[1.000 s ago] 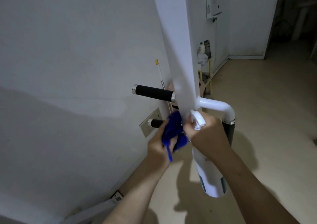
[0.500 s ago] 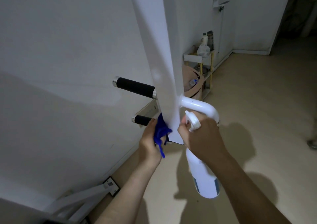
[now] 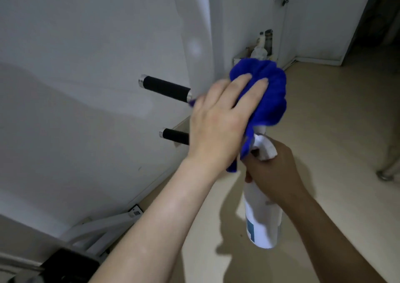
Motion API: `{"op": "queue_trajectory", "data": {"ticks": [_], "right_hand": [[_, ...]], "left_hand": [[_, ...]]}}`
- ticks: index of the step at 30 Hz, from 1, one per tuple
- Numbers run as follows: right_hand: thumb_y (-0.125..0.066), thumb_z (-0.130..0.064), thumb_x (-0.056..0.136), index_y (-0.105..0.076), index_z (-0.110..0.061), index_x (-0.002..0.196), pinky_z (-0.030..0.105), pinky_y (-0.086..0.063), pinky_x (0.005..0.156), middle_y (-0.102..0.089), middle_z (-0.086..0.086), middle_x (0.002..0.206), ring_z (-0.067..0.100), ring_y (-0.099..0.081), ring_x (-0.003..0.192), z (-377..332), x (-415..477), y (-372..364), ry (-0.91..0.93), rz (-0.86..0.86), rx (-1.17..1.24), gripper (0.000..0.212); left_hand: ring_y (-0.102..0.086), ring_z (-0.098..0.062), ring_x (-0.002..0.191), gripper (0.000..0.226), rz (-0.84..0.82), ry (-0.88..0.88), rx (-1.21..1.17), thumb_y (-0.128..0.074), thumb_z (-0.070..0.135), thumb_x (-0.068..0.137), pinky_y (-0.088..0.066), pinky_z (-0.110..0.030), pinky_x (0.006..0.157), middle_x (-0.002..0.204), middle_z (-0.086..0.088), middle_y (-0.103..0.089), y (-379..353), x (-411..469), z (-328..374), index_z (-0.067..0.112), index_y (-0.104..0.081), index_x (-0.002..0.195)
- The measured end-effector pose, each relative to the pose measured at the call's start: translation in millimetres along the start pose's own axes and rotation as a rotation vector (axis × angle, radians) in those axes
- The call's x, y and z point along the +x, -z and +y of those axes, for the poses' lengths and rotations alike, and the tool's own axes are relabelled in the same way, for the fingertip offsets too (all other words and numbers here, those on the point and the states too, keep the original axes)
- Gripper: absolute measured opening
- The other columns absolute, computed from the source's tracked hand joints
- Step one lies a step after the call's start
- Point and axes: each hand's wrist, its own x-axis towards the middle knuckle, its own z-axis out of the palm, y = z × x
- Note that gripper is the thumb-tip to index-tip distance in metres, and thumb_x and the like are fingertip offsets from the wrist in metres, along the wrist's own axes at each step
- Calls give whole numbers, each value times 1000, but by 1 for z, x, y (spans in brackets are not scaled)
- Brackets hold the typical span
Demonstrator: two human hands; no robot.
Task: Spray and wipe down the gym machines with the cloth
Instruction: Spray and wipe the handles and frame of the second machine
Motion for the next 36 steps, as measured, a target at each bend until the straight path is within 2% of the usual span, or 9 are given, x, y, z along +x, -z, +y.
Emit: {"op": "queue_trajectory", "data": {"ticks": [3, 6, 11, 15, 19, 23, 27, 32, 36], "right_hand": [[-57, -3, 87, -52, -4, 66, 12, -40, 43, -57, 19, 55, 16, -54, 44, 5, -22, 12, -78, 48, 57, 21], [-57, -6, 87, -54, -6, 69, 12, -39, 41, -58, 12, 57, 24, -60, 45, 13, -33, 30, -150, 56, 54, 18], [-56, -4, 86, -47, -16, 63, 9, -35, 40, -54, 3, 56, 16, -56, 42, 35, -35, 45, -151, 21, -68, 28], [-57, -8, 89, -44, -17, 63, 16, -39, 43, -56, 9, 60, 16, -58, 38, 56, -28, 53, -132, -21, -100, 30], [-53, -12, 83, -49, -4, 67, 25, -38, 49, -45, 5, 50, 21, -47, 43, 73, -7, 51, -75, -90, -145, 18], [-54, -23, 83, -39, -26, 58, 29, -38, 51, -33, -8, 45, 24, -40, 48, 91, 16, 51, 77, -196, -143, 30], [-56, -37, 84, -24, -27, 44, 33, -32, 52, -24, 0, 38, 25, -29, 50, 105, 27, 50, 104, -239, -216, 51], [-52, -42, 78, -38, -19, 56, 43, -50, 62, -36, 8, 49, 41, -56, 59, 118, 27, 53, -44, -372, -88, 35], [-49, -28, 76, -48, -11, 74, 41, -52, 64, -48, 11, 58, 42, -61, 67, 125, 34, 50, -49, -423, -78, 17]], "left_hand": [[-55, -31, 116, 49, -220, 84, 4, -68, 14, 83, -41, -41, 93, 127, -7, -62, -33, -12, 2, 19, -59, 131], [-45, -33, 130, 40, -232, 58, -251, -66, 13, 86, -33, -45, 108, 134, -7, -59, -49, -28, 6, 19, -64, 126], [-41, -32, 132, 33, -335, -62, -322, -56, 16, 89, -33, -35, 110, 128, -7, -62, -70, -87, 21, 10, -67, 119], [-58, -24, 109, 38, -135, 461, -572, -69, 2, 80, -44, -38, 98, 118, -3, -67, -81, -111, 32, 12, -68, 116], [-65, -17, 104, 29, 102, 1239, -1150, -59, 25, 92, -51, -32, 94, 110, -5, -70, -86, -83, 51, 7, -63, 114], [-64, -22, 113, 39, 244, 1624, -1400, -50, 37, 96, -47, -40, 102, 117, -7, -70, -108, -84, 50, 11, -61, 124], [-67, -19, 96, 30, 225, 1628, -1343, -46, 35, 97, -48, -35, 92, 100, -4, -73, -111, -87, 61, 15, -68, 105], [-66, -14, 95, 29, 260, 1523, -1274, -47, 38, 97, -46, -36, 94, 99, -1, -73, -102, -64, 68, 20, -69, 104], [-63, 0, 86, 26, 283, 1436, -987, -52, 41, 95, -50, -19, 76, 93, 9, -69, -104, -54, 80, 21, -64, 107]]}}
